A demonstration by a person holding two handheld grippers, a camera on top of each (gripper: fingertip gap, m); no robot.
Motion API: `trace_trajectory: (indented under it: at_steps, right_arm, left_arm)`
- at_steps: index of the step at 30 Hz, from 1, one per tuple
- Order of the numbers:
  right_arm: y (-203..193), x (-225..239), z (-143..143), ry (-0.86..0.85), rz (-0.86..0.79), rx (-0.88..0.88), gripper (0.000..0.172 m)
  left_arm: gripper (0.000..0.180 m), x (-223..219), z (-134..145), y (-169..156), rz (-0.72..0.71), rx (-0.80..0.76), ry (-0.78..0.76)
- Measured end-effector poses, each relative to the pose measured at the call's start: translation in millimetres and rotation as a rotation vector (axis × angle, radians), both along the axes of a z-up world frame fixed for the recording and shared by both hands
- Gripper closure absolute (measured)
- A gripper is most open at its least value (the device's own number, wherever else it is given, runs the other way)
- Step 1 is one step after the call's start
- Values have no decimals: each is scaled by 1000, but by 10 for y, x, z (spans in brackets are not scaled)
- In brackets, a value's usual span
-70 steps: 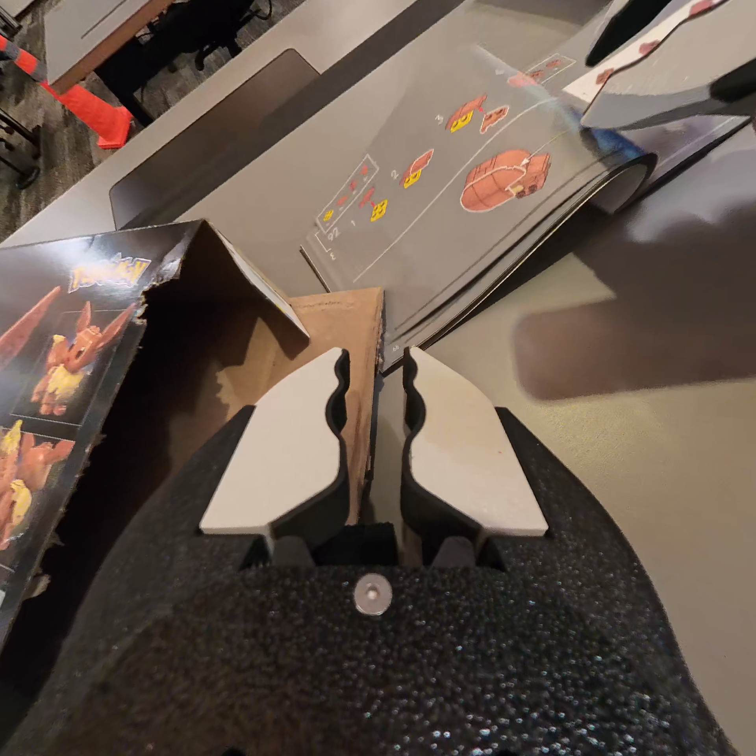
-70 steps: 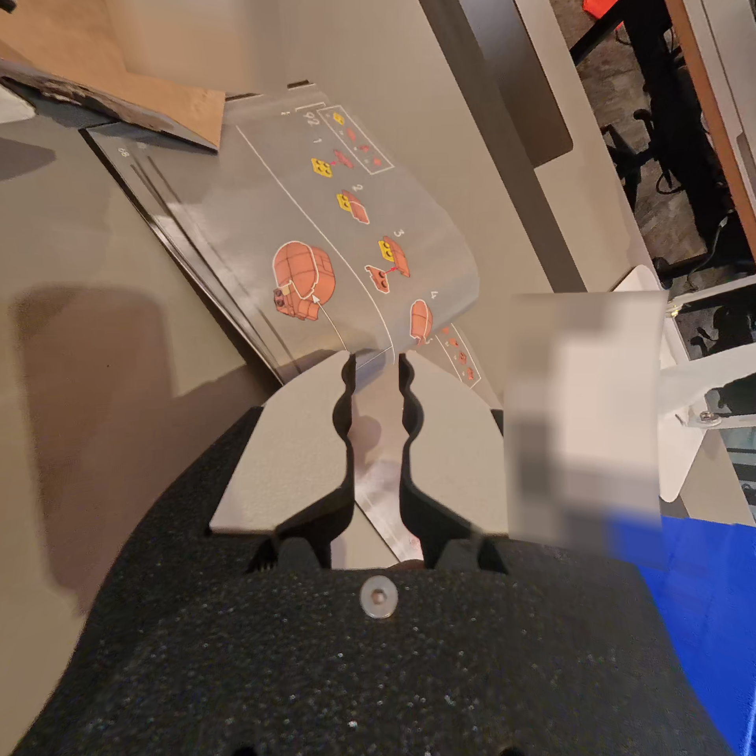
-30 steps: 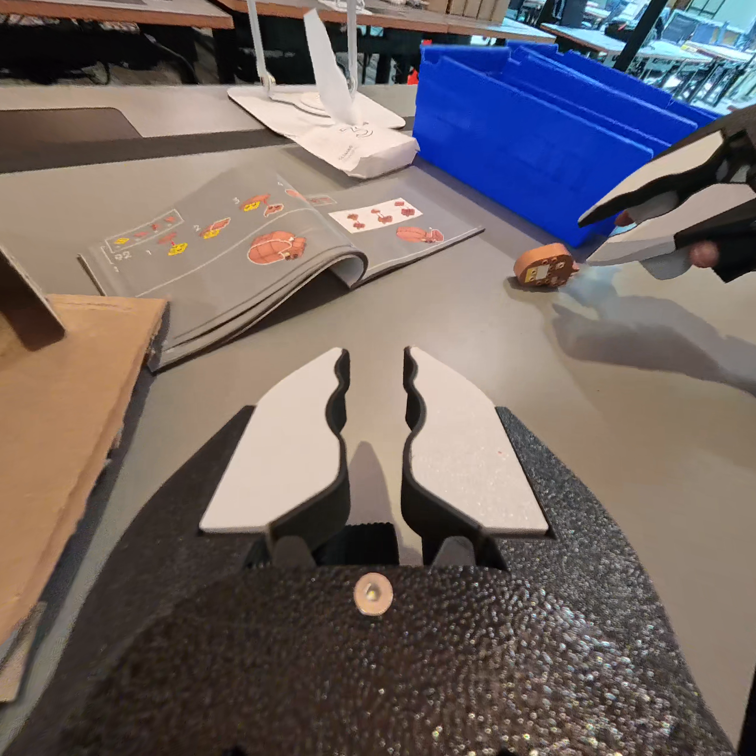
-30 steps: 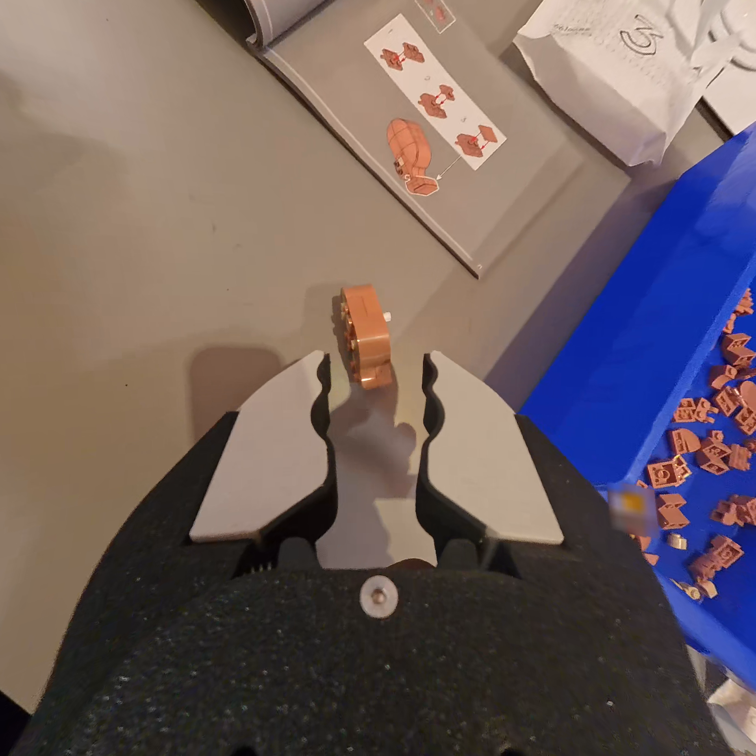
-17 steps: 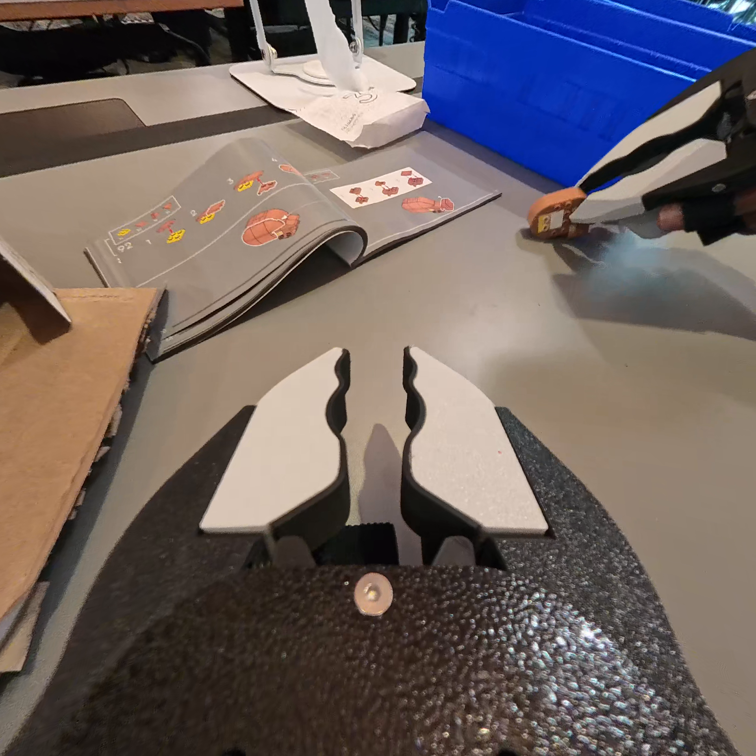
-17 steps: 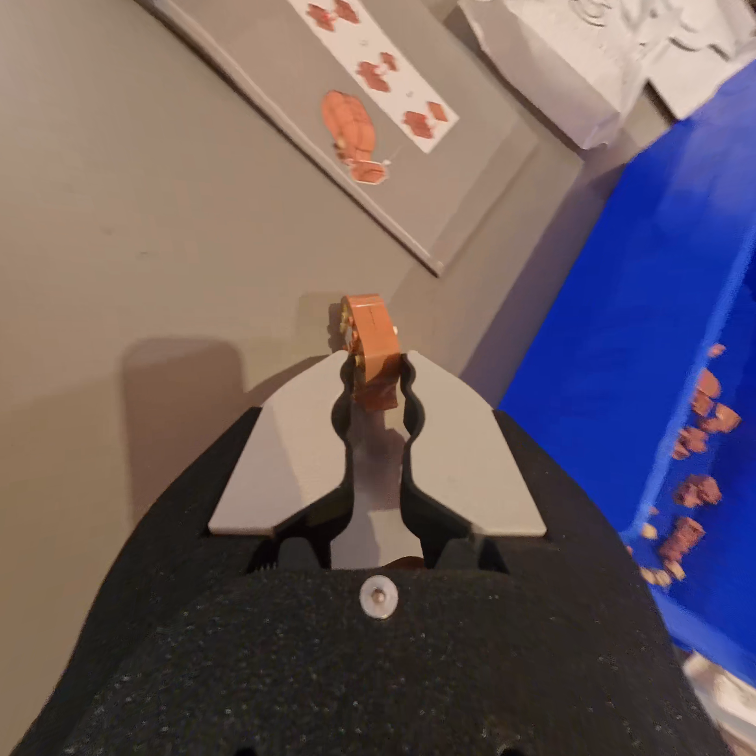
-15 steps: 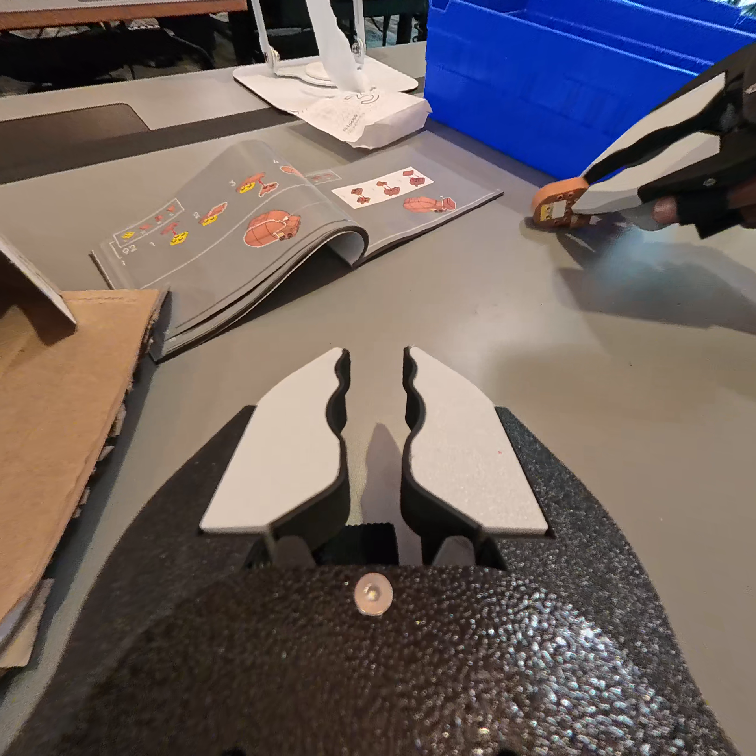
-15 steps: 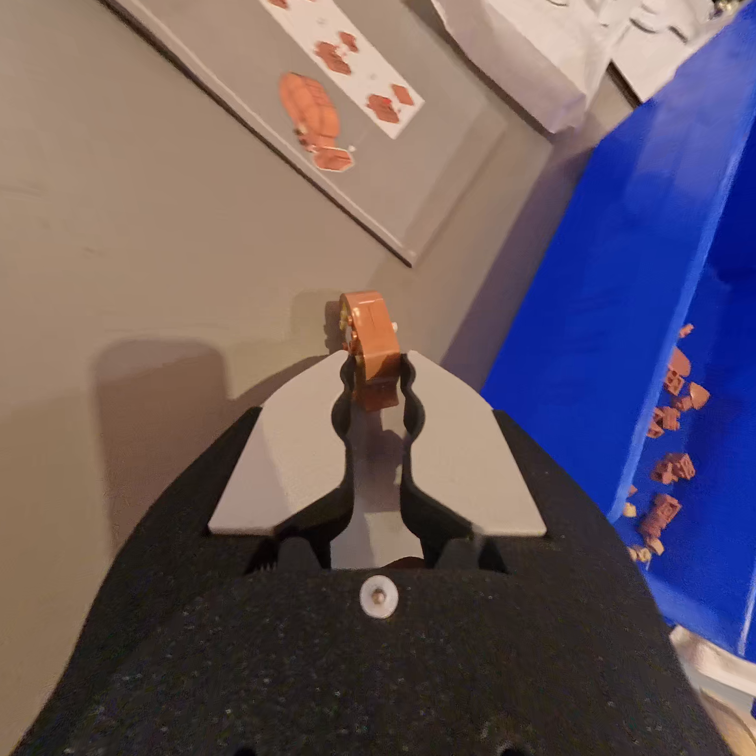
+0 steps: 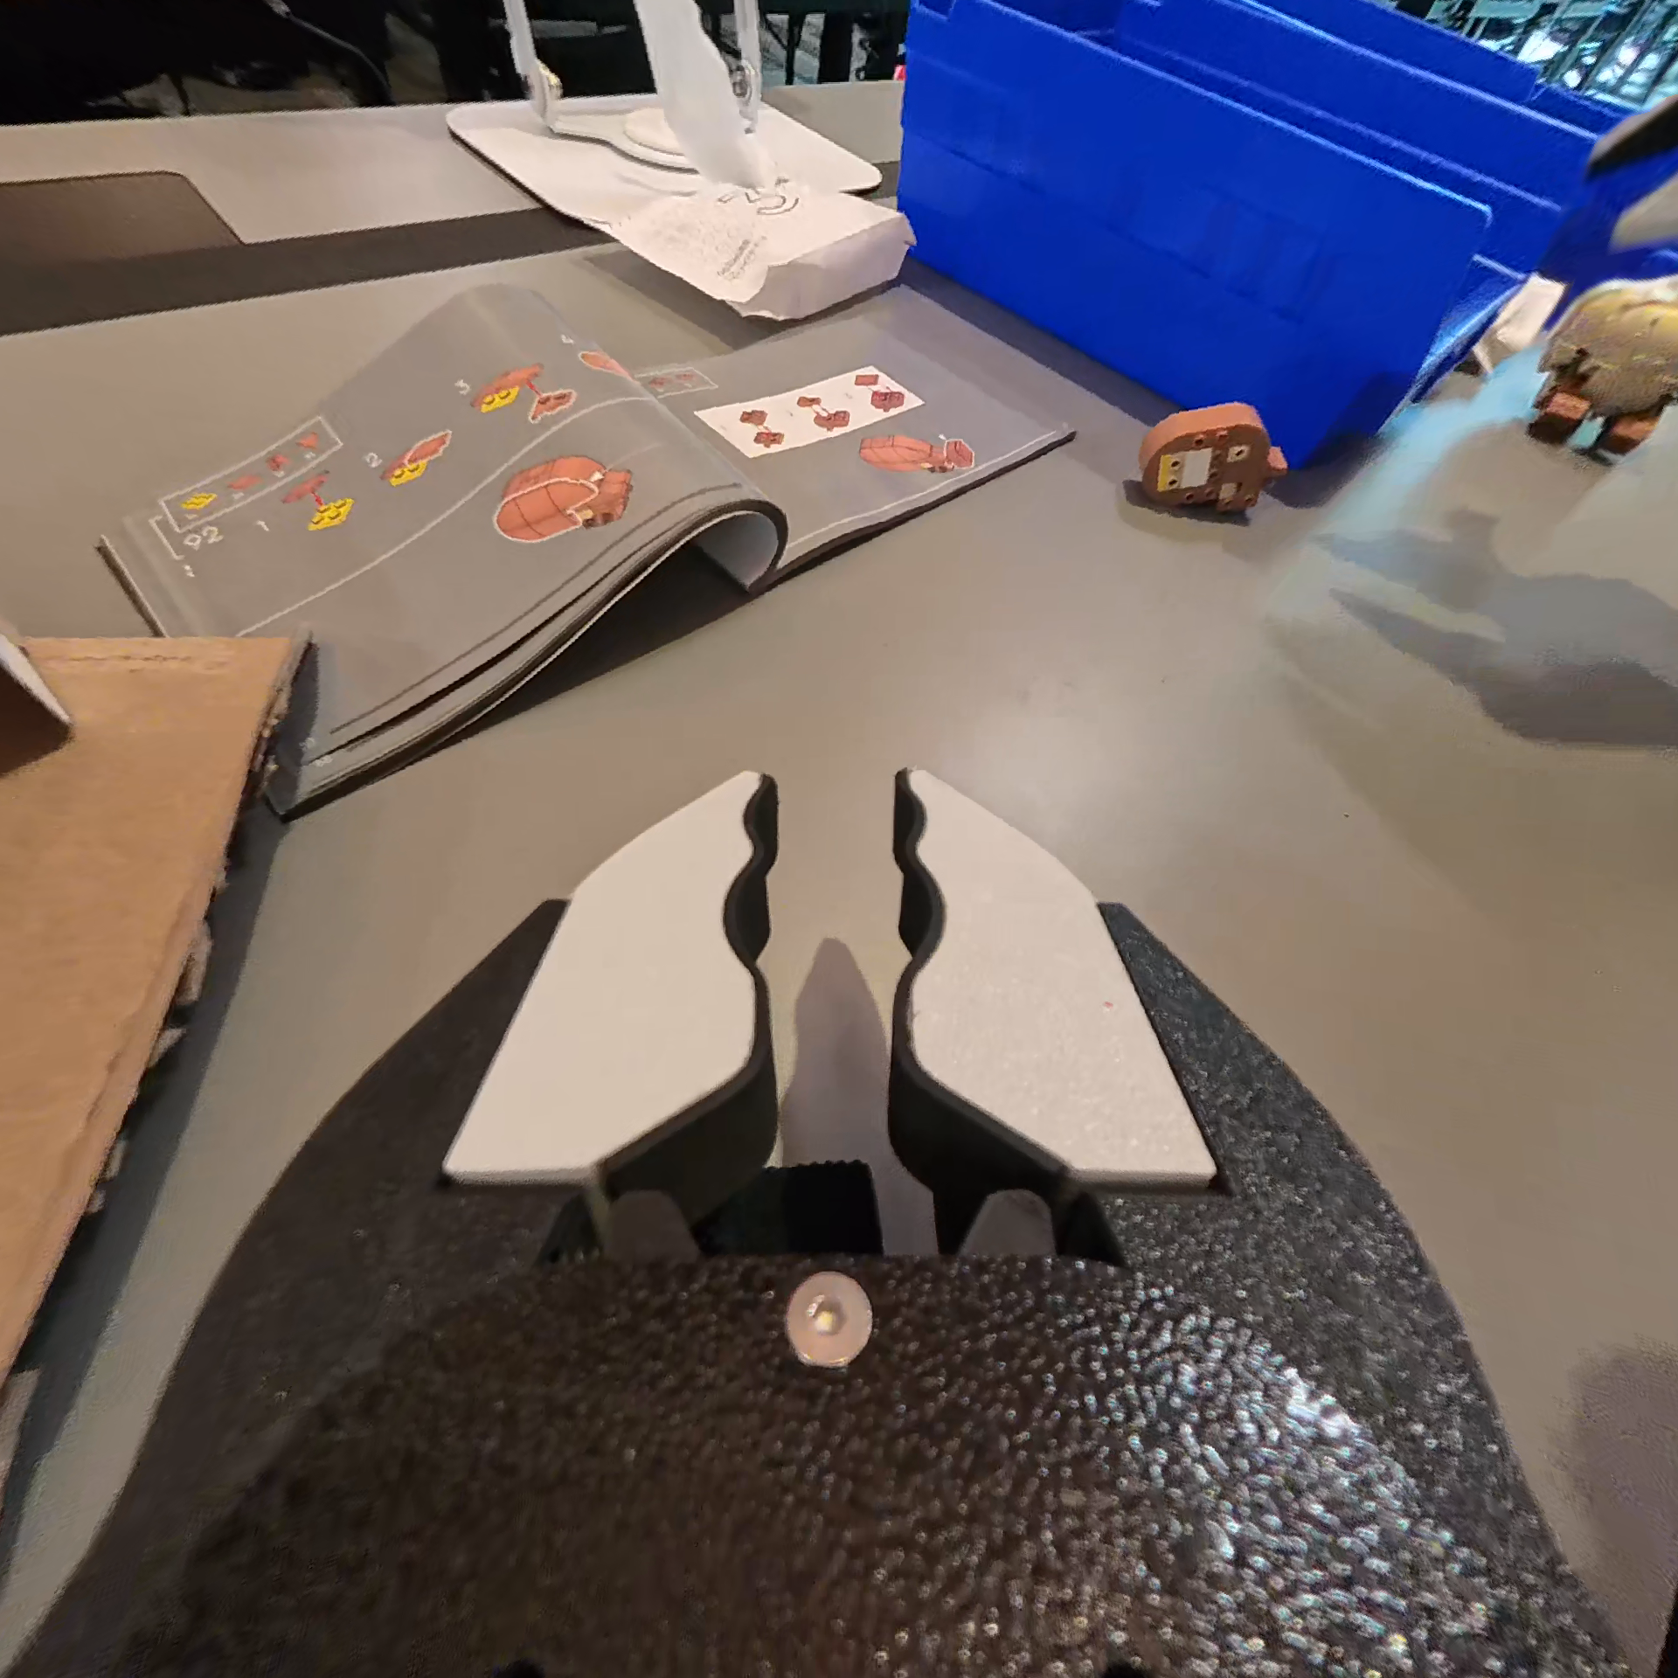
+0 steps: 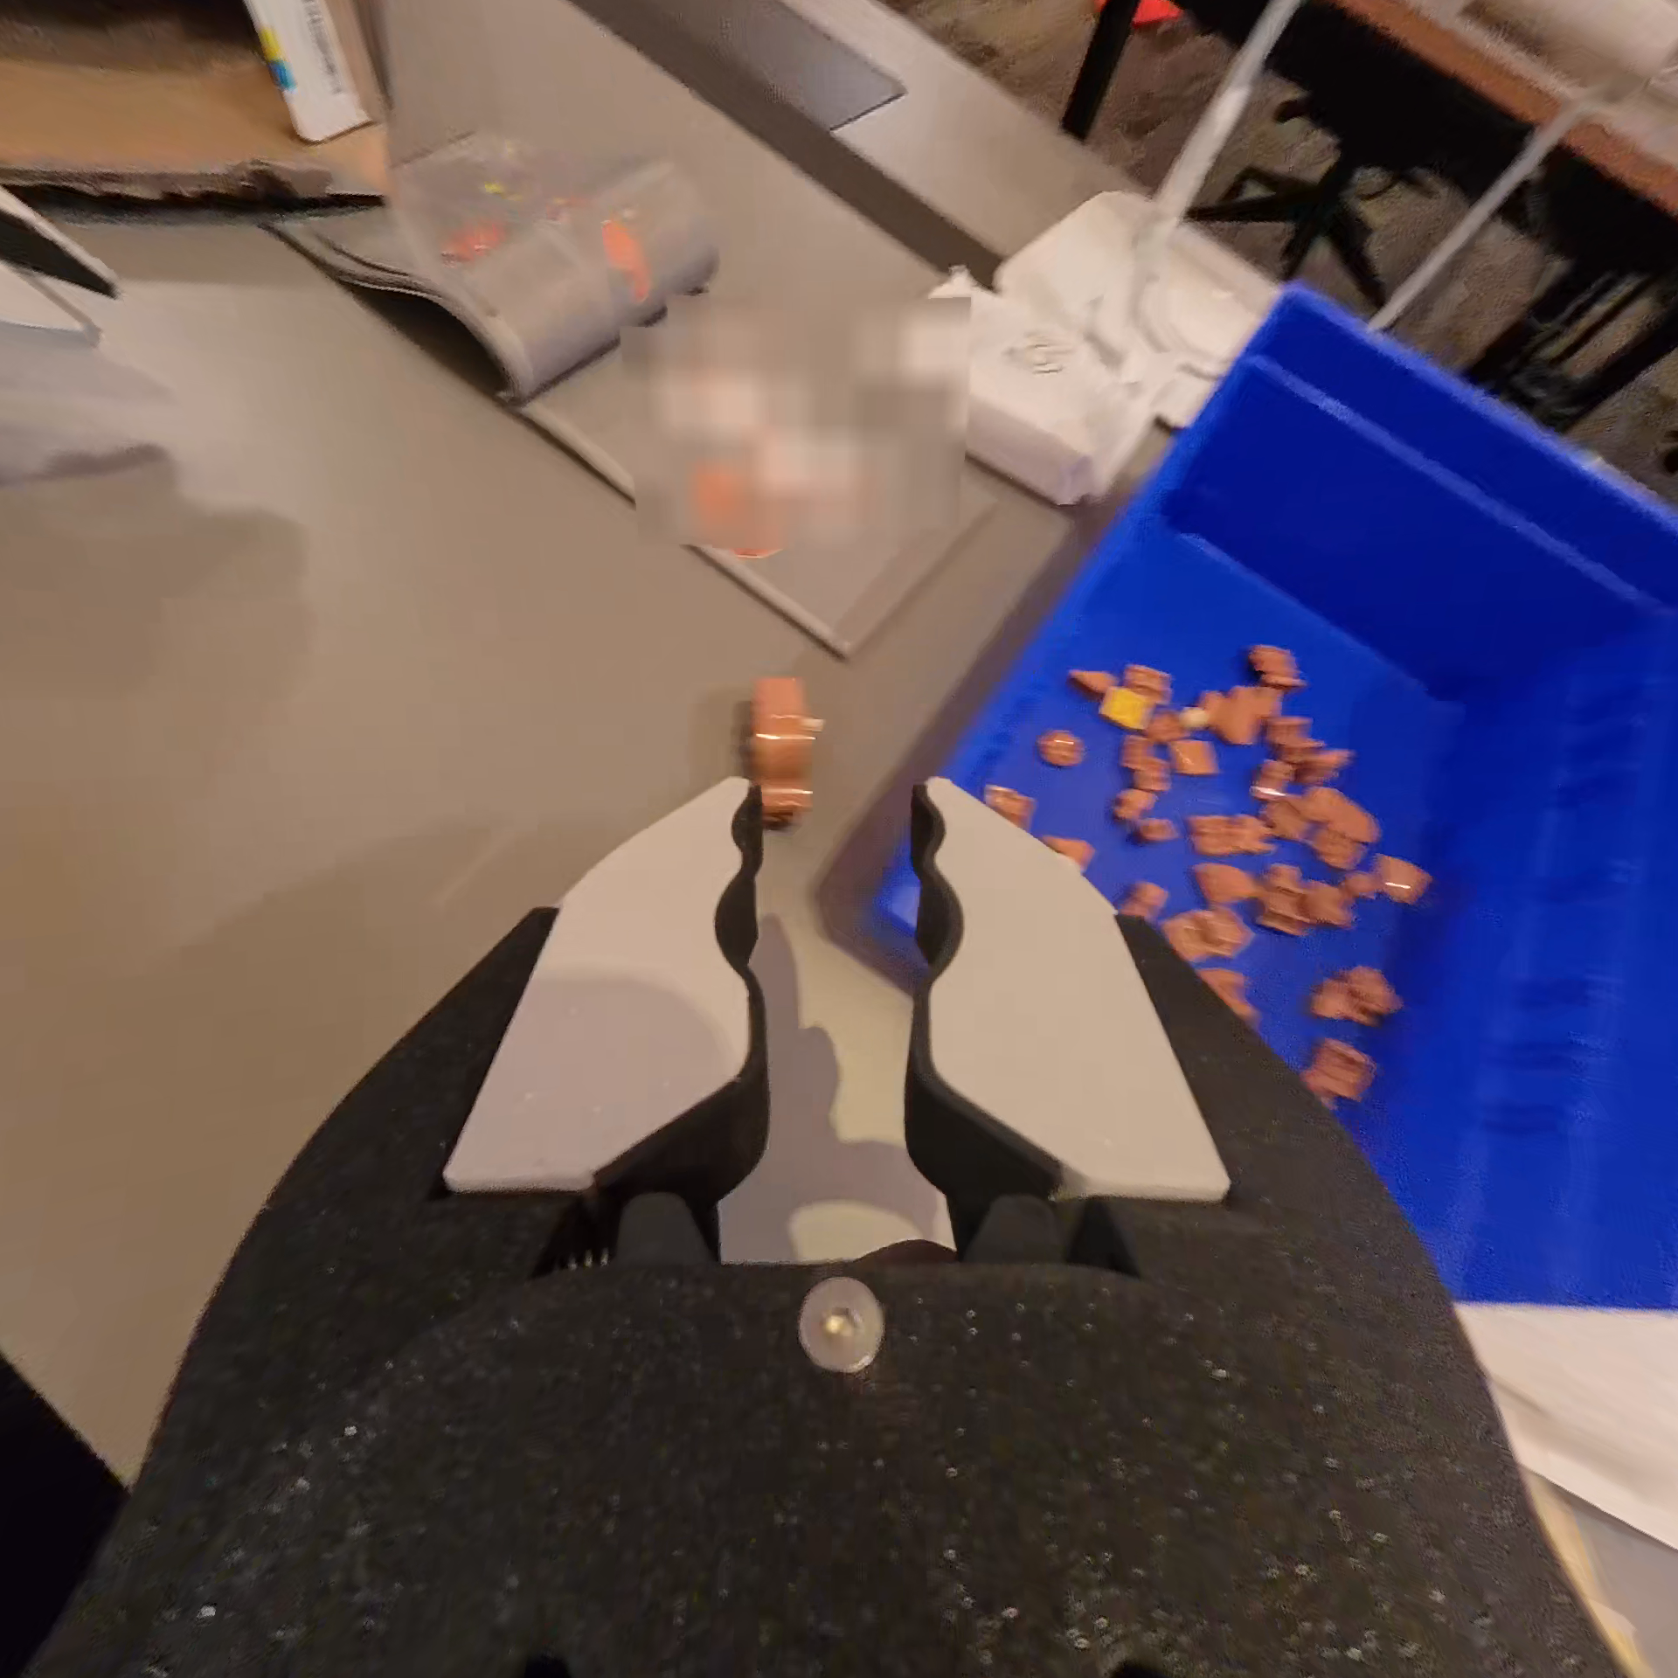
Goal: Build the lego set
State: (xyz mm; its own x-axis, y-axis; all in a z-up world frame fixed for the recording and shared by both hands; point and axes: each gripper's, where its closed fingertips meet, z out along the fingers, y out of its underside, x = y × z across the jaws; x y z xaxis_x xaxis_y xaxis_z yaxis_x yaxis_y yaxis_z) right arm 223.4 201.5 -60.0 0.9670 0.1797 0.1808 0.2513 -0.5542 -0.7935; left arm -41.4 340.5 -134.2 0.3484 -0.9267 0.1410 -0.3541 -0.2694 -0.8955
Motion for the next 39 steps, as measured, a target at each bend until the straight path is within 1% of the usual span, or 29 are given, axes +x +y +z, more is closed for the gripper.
trace_trajectory:
  at_steps: [2,3,6,8,12,14,17,19,23,26,30,34,39]
  right_arm:
    - [-53,375,99,-57,-7,-11,141]
    - [-67,550,102,-89,4,-40,142]
    - [-41,1034,-19,-198,61,-179,144]
    - [19,1253,-188,-229,121,-308,146]
    - [134,1368,-597,-169,278,-582,153]
    - [82,1339,-783,-142,331,-732,154]
    - [-49,1291,-945,-164,384,-876,153]
    - [-51,1266,-982,-148,366,-899,152]
    - [-1,1240,-989,-65,287,-922,146]
    - [23,1229,-1019,-35,220,-944,144]
    - [40,1232,-1094,-23,131,-970,144]
    - [69,1296,-1099,-29,58,-963,141]
    - [13,1347,-1103,-12,18,-999,142]
  left_arm:
    - [156,56,27,-27,-40,17,-13]
    - [156,89,45,-29,-52,34,-20]
    - [156,189,71,17,-45,86,-20]
    - [157,273,67,57,-35,110,-8]
    - [157,499,44,118,-44,142,20]
    - [156,602,9,136,-49,153,49]
    - [157,684,-64,127,-61,198,117]
    - [157,702,-96,95,-77,234,149]
    - [157,713,-115,36,-100,281,174]
    - [158,667,-148,9,-86,257,194]
    - [160,570,-57,-32,-69,208,115]
    - [162,486,47,-44,-45,131,26]
    - [162,463,105,-96,-54,133,0]
